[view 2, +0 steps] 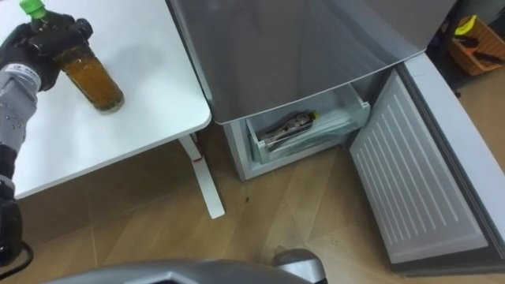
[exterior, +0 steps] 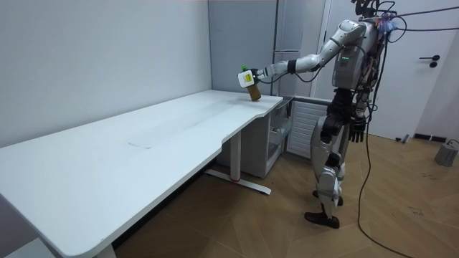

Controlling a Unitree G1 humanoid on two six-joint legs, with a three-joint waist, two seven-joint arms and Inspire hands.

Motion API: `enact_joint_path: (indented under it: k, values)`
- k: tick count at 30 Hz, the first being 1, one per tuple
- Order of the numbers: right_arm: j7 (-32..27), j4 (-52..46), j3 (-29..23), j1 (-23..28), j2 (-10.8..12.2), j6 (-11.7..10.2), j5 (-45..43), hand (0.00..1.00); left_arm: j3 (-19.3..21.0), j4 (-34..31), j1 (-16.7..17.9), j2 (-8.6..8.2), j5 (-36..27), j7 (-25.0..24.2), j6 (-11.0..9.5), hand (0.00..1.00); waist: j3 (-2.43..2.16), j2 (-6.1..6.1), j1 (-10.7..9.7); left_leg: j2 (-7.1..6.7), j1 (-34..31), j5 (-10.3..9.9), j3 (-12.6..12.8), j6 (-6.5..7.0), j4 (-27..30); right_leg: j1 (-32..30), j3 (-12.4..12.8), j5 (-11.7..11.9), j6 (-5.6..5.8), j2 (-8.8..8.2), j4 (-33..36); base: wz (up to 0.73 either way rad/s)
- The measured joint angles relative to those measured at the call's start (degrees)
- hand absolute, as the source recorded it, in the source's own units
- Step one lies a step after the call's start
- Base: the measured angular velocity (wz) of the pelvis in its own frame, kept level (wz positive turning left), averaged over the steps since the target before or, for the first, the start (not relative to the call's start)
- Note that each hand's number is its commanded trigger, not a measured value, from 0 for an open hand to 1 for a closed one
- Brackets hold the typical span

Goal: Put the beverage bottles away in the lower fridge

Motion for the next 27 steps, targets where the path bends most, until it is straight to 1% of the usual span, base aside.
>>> enact_joint_path:
  k: [3,6,8,10,14,17,19,21,23,27]
  values:
    - [0.0,0.0,0.0,0.0,0.0,-0.1,-0.1,0.00,0.0,0.0,-0.1,0.00,0.0,0.0,0.0,1.00,-0.01,0.02,0.0,0.01,-0.1,0.0,0.0,0.00,0.1,0.0,0.0,0.0,0.00,0.00,0.0,0.00]
    - [0.0,0.1,0.0,0.0,0.3,-0.7,-0.3,0.00,0.0,0.0,-0.5,0.00,0.0,0.0,0.0,1.00,0.01,-0.03,0.0,0.07,-0.6,0.0,-0.1,0.00,0.5,-0.1,0.0,0.0,-0.02,-0.02,0.1,0.00]
    - [0.0,0.0,0.0,-0.1,0.4,-0.7,-2.3,0.00,0.0,-0.1,-0.5,0.00,0.0,0.0,0.0,1.00,0.00,-0.02,-0.1,0.09,-0.7,0.0,-0.3,0.00,0.5,-0.1,0.0,0.0,-0.02,0.00,0.0,0.00]
    - [0.0,0.0,0.0,-0.1,0.4,-0.7,-2.4,0.00,0.0,-0.3,-0.6,0.00,0.0,0.0,0.0,1.00,-0.01,-0.08,-0.1,0.09,-0.8,0.0,-0.4,-0.01,0.5,-0.1,-0.1,0.0,-0.02,0.01,-0.1,0.02]
    - [0.0,0.5,0.0,-0.6,0.4,-0.6,-2.4,0.00,-1.5,-1.4,-0.6,0.00,0.0,0.5,0.0,1.00,-0.07,-0.24,-0.4,0.04,-1.1,0.0,-0.9,0.00,0.5,-0.1,-0.4,0.0,-0.04,-0.04,-0.3,0.06]
    - [0.0,1.4,0.0,-1.4,0.9,-0.6,-3.4,0.00,-2.6,-3.8,-0.5,-0.07,-1.3,1.1,0.0,1.00,-0.12,-0.43,-0.6,0.02,-1.5,0.0,-1.3,0.00,0.8,0.0,-0.9,0.0,-0.05,-0.14,-0.5,0.08]
    - [0.0,1.7,0.0,-1.8,1.0,-0.6,-3.6,0.00,-3.8,-7.0,-0.5,-0.09,-1.9,1.9,0.0,1.00,-0.11,-0.46,-0.6,-0.01,-1.5,0.0,-1.5,0.01,0.9,0.1,-1.3,0.1,-0.07,-0.22,-0.5,0.06]
    - [0.0,1.8,0.1,-2.2,1.0,-0.7,-3.6,0.00,-3.8,-9.0,-0.5,-0.10,-2.8,2.2,0.0,1.00,-0.11,-0.46,-0.8,0.00,-1.4,0.0,-1.7,0.01,0.8,0.2,-1.4,0.1,-0.08,-0.24,-0.5,0.02]
    - [-0.1,1.9,0.1,-2.2,1.0,-0.7,-3.6,0.00,-3.8,-11.8,0.5,-0.31,-5.0,2.3,0.0,1.00,-0.10,-0.44,-0.7,0.04,-0.4,0.0,-1.7,0.00,0.8,1.0,-1.5,0.1,-0.09,-0.20,-0.5,-0.02]
    - [-0.5,2.0,0.2,-2.2,1.3,-1.0,-3.5,0.00,-3.8,-17.6,2.5,-1.10,-5.0,2.2,0.0,1.00,-0.04,-0.46,-0.5,0.04,0.2,0.0,-2.0,0.00,0.8,1.8,-1.5,0.1,-0.09,-0.19,-0.6,0.00]
